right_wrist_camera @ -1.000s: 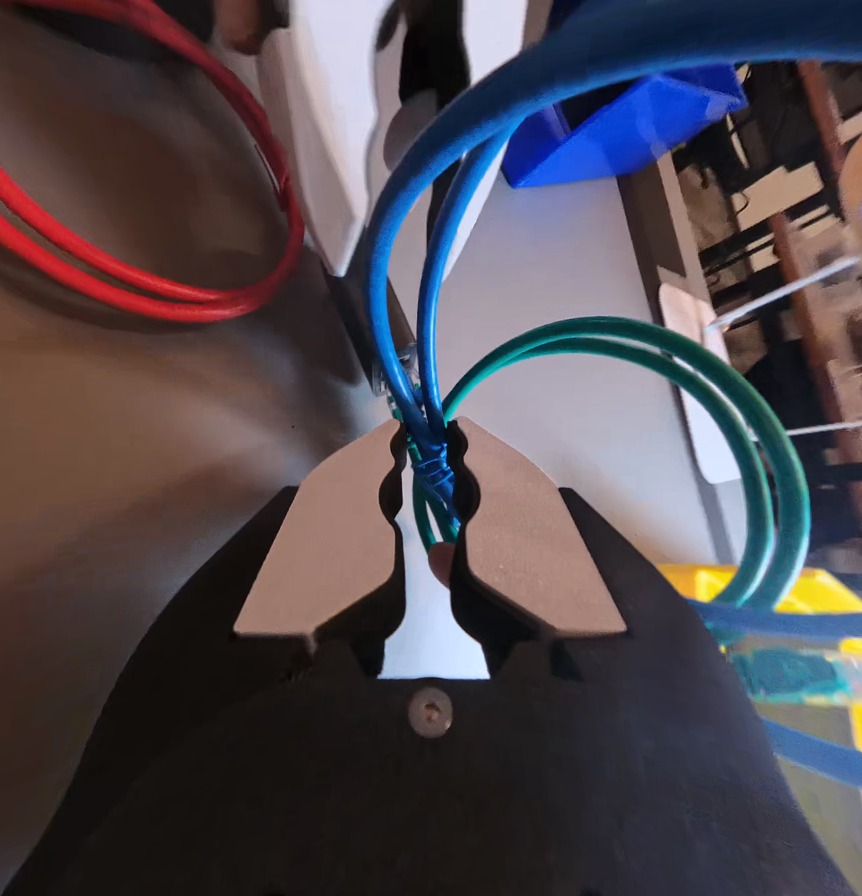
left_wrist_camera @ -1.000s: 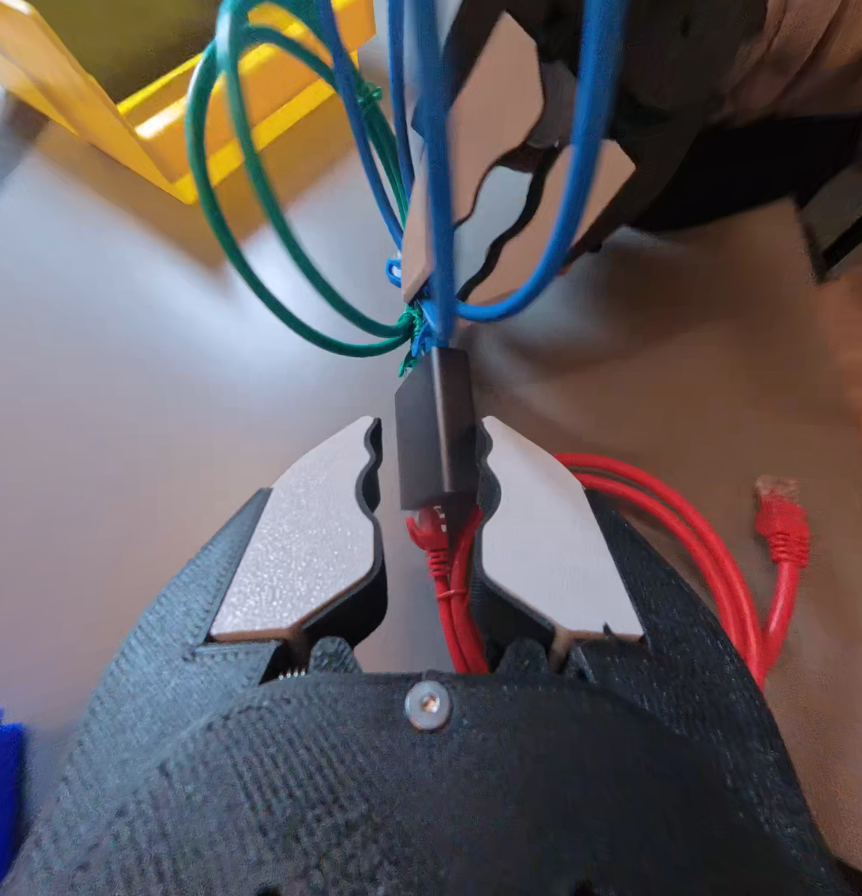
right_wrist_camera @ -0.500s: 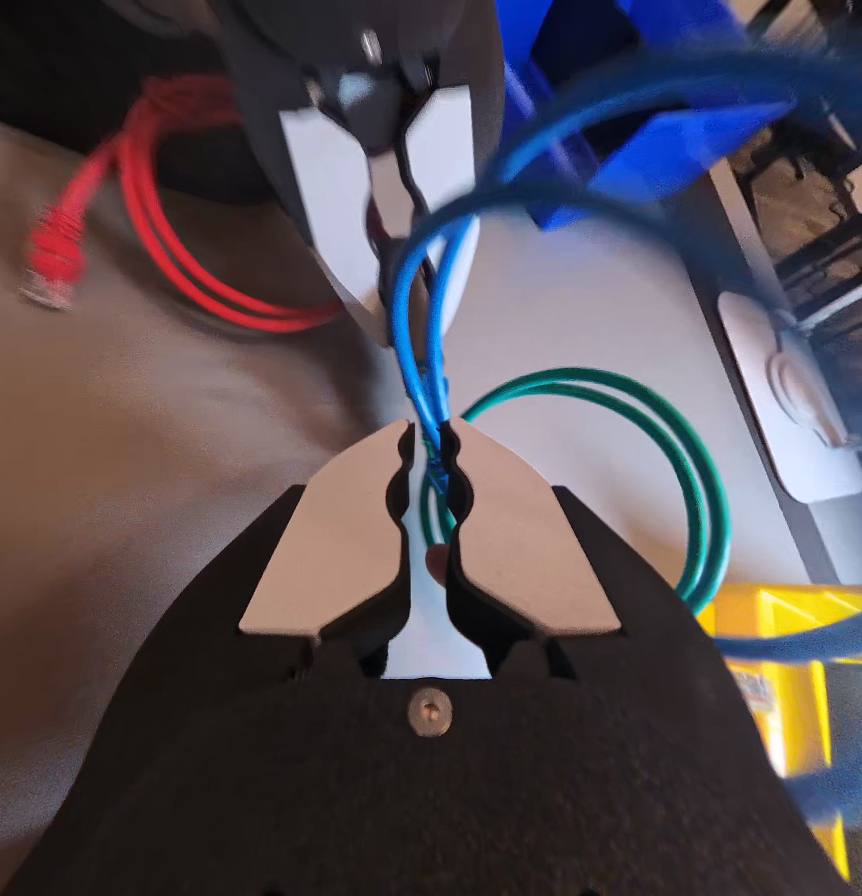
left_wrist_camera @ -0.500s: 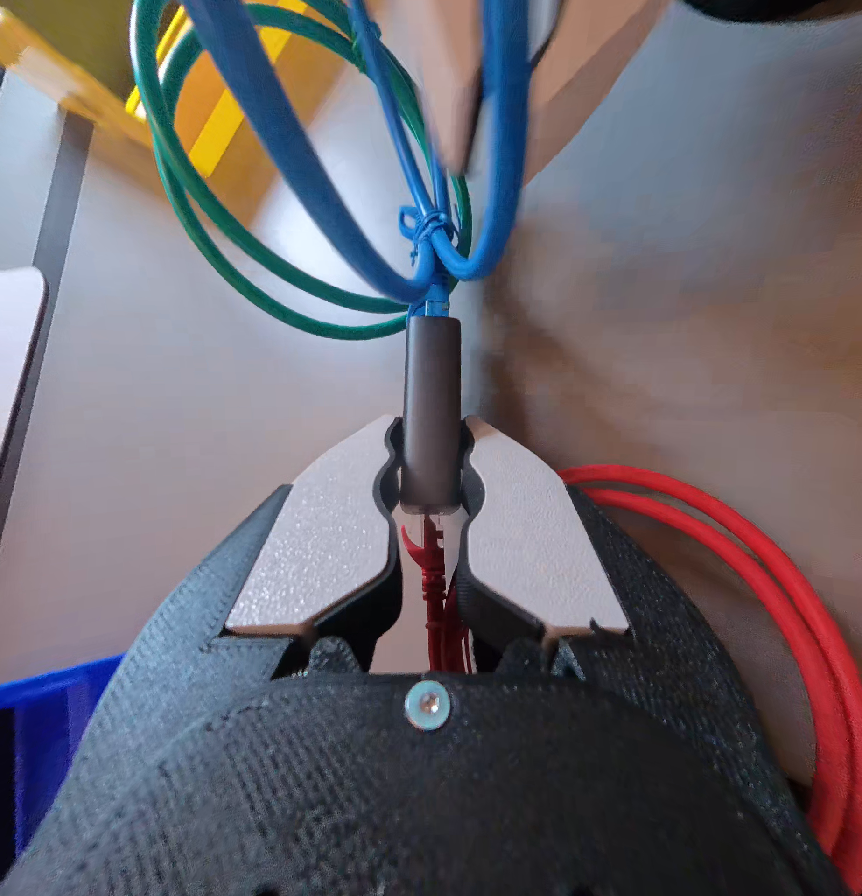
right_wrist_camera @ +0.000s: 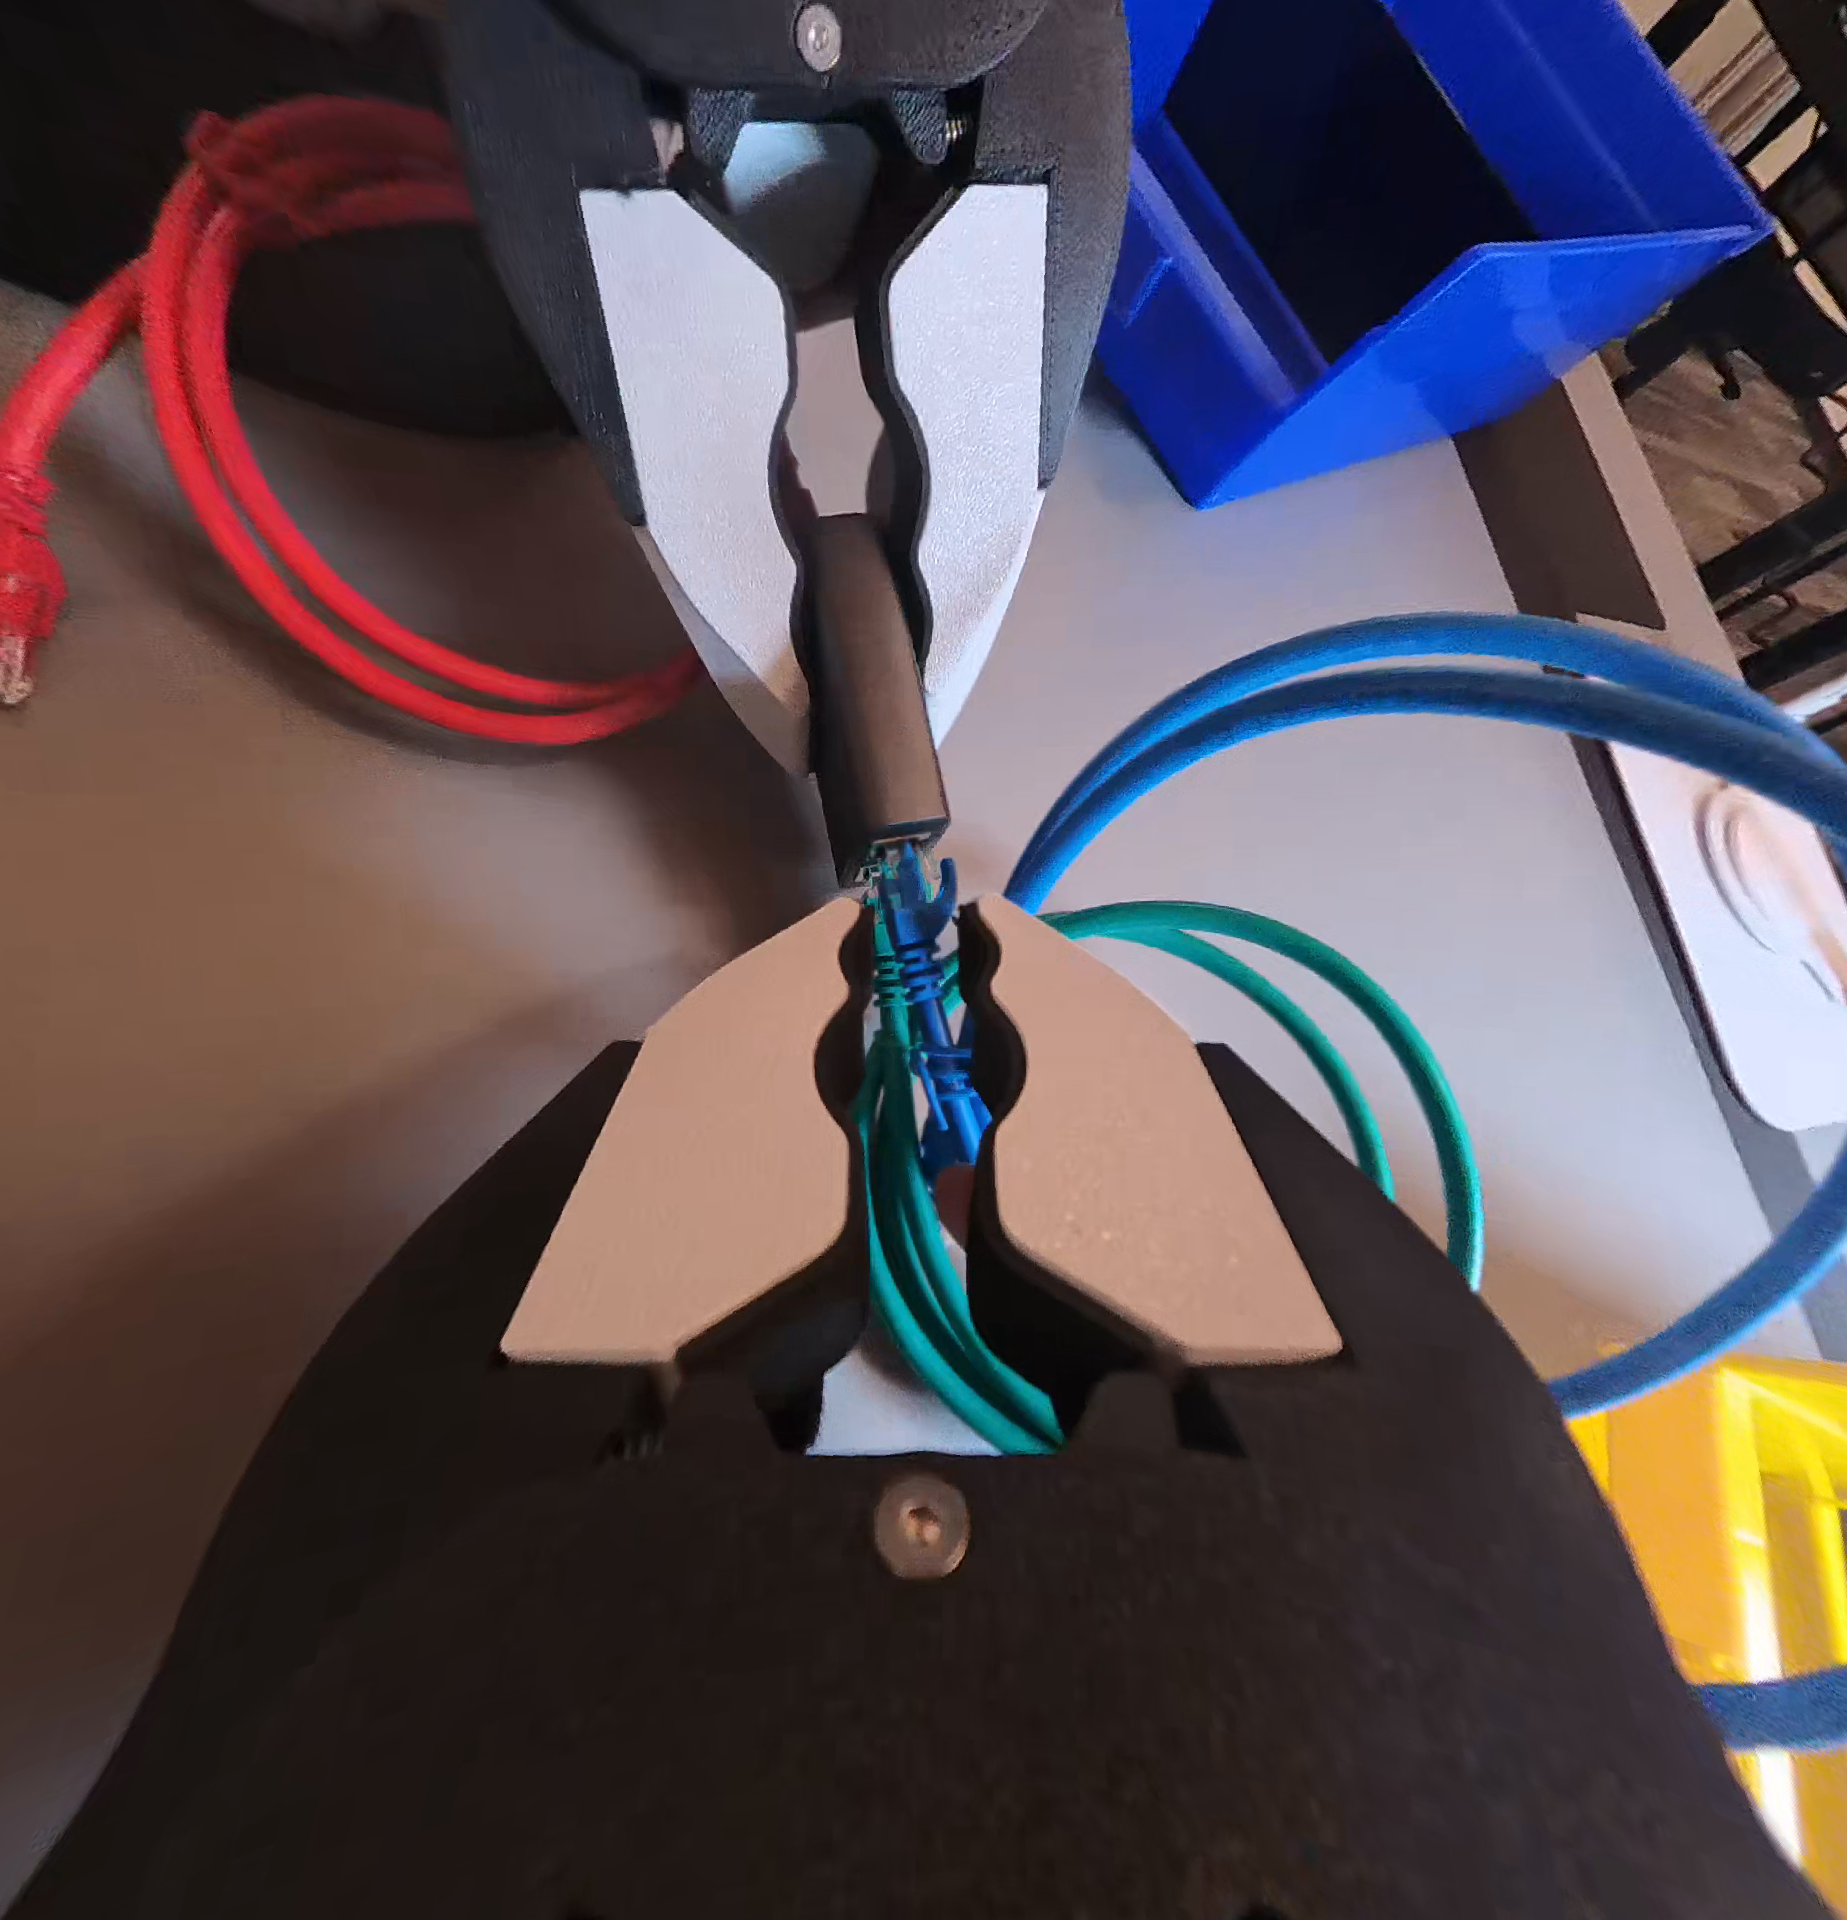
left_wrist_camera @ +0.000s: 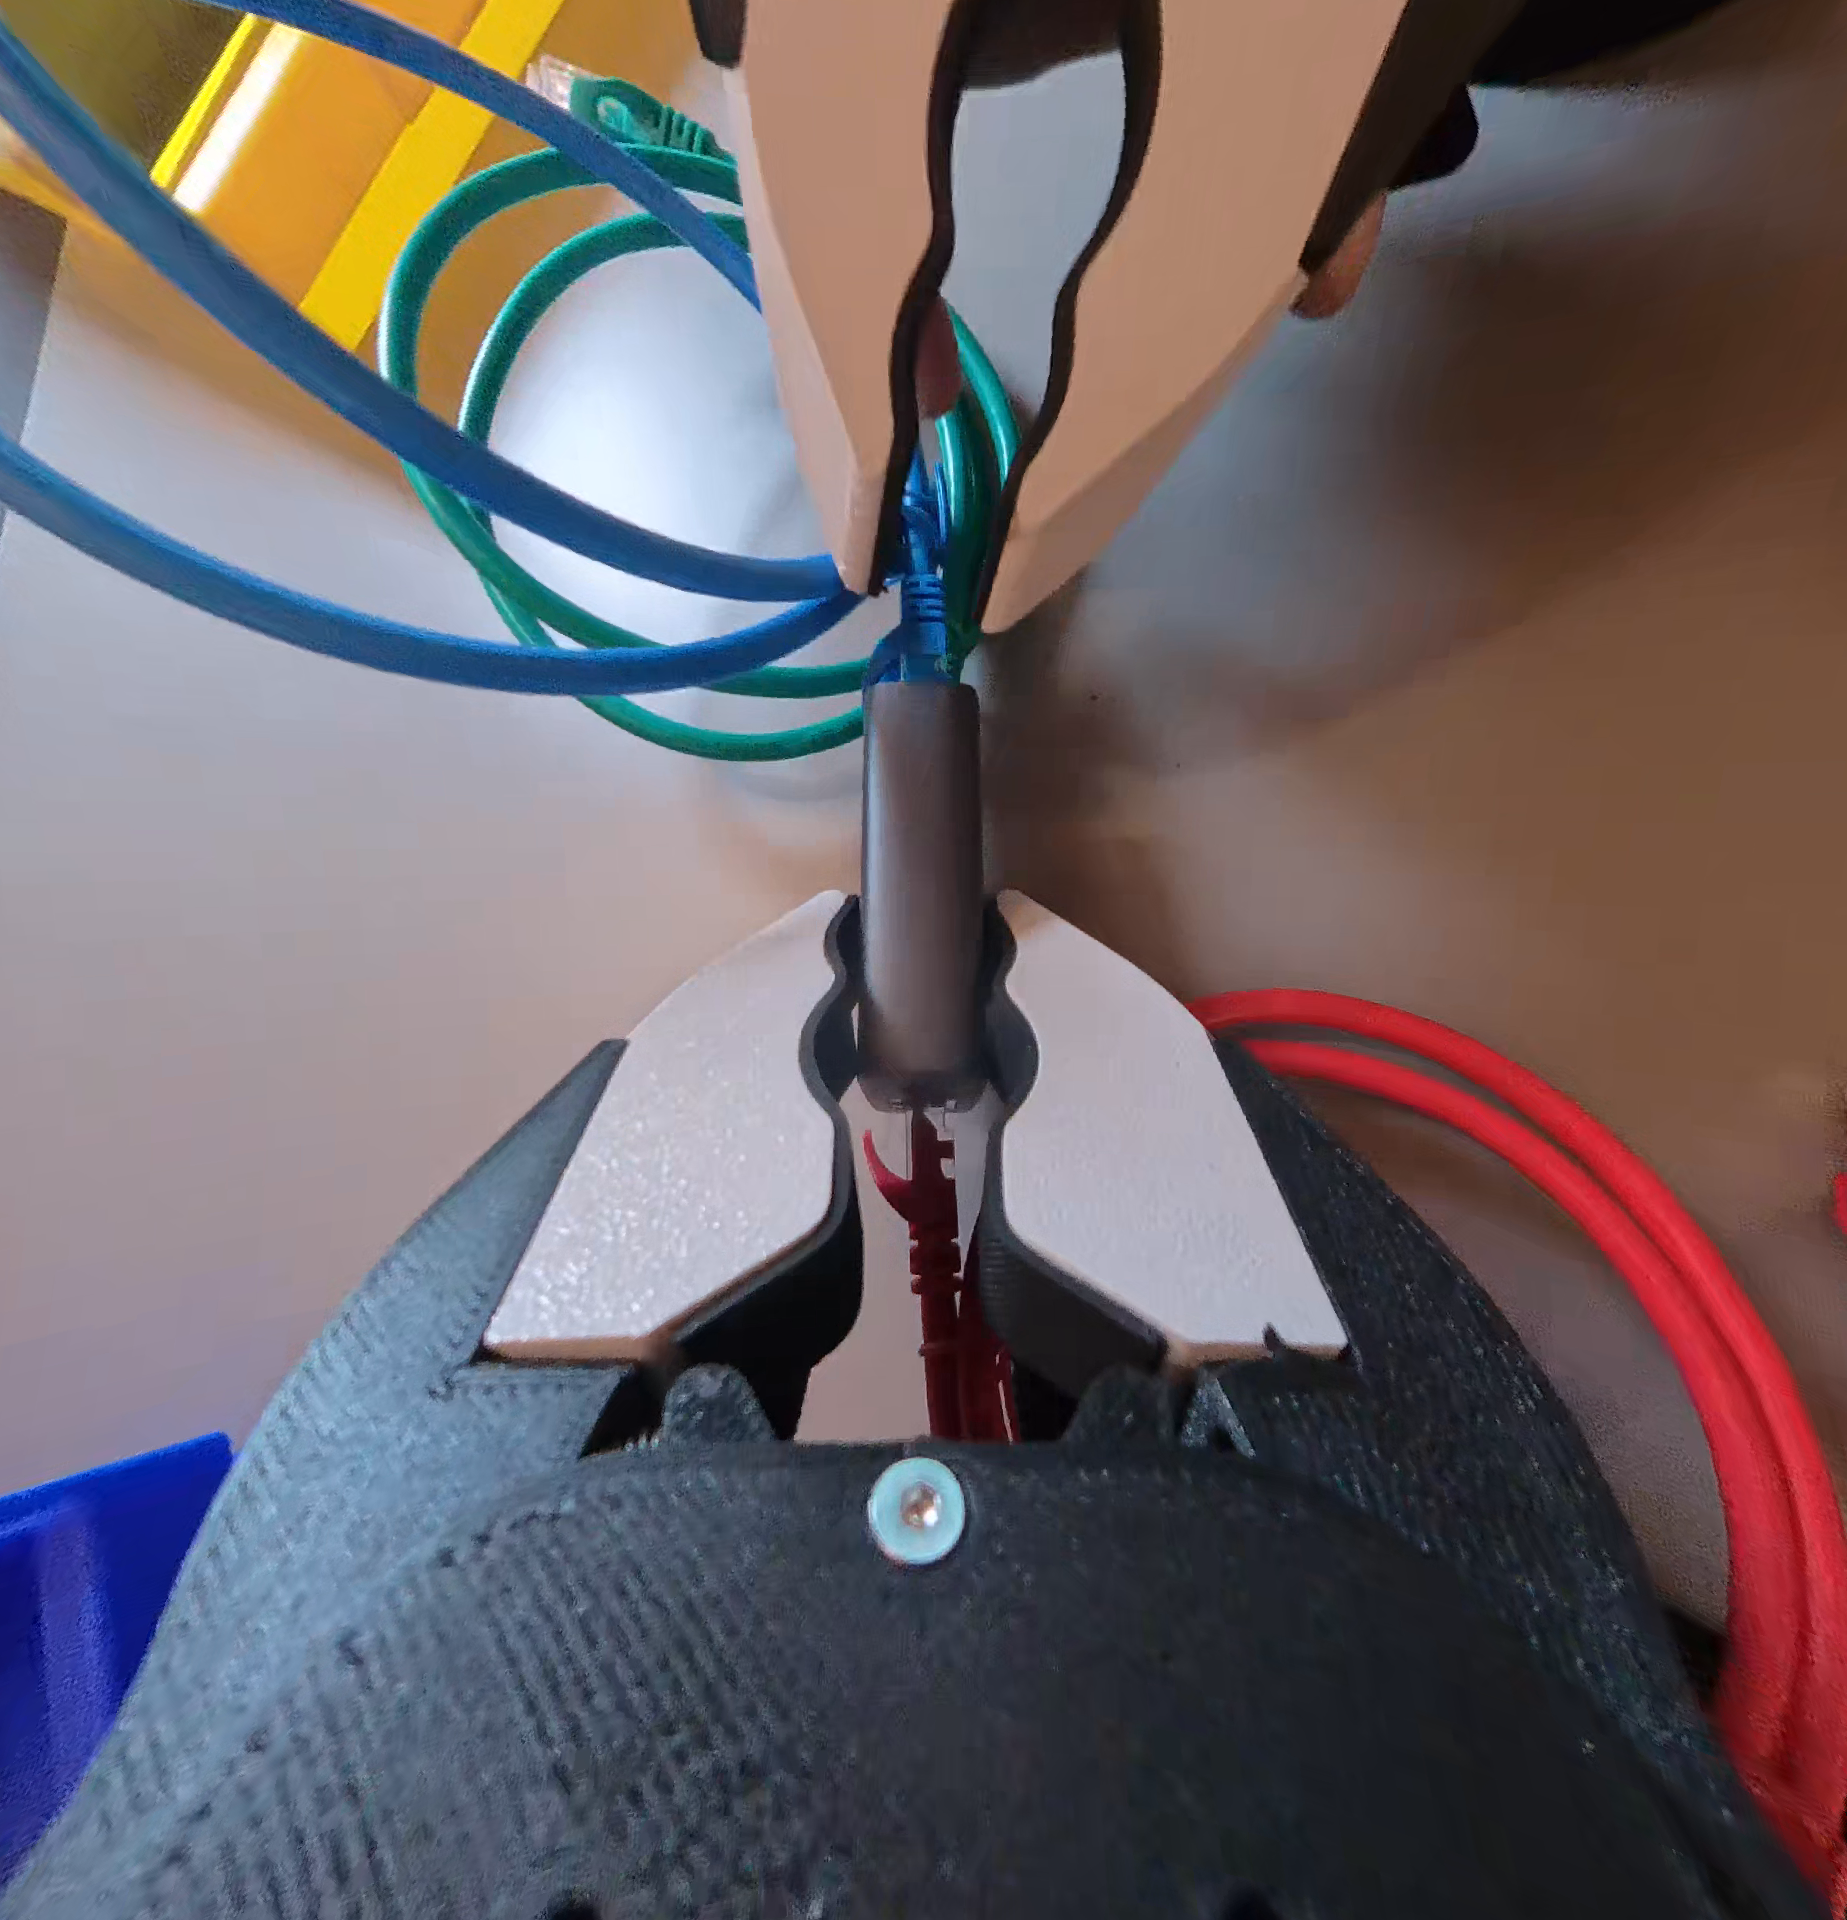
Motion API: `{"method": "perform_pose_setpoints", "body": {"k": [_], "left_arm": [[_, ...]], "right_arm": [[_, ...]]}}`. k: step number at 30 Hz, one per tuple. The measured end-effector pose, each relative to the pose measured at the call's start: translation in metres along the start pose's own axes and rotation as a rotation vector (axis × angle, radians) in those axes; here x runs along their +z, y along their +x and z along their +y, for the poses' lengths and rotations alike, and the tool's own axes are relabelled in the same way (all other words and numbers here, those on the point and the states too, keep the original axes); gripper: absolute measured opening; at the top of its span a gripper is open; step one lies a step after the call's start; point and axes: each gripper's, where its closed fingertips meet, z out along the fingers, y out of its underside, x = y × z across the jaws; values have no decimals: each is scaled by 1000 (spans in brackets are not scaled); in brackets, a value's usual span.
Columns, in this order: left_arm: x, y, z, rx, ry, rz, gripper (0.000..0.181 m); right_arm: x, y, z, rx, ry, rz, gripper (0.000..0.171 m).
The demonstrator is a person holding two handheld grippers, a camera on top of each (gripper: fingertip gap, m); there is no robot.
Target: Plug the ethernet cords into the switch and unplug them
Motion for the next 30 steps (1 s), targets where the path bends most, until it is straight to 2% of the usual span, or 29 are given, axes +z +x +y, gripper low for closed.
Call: {"method": "perform_pose_setpoints", "body": {"k": [7, 11, 14, 18, 23, 30], "left_arm": [[0, 0, -4, 152, 15, -49, 21], [-1, 1, -9, 212, 49, -68, 21], [-2, 5, -17, 252, 86, -74, 21], [-7, 6, -21, 238, 116, -60, 21], [-6, 4, -16, 229, 105, -50, 21], [-5, 5, -17, 264, 88, -69, 21]], "right_arm": [[2, -7, 5, -113, -76, 29, 20], [4, -3, 9, -182, -109, 83, 15], [6, -6, 5, -196, -103, 62, 16], [2, -7, -4, -270, -54, 74, 15], [-3, -8, -9, -261, -16, 71, 14], [-1, -9, -4, -261, -59, 67, 17]]}}
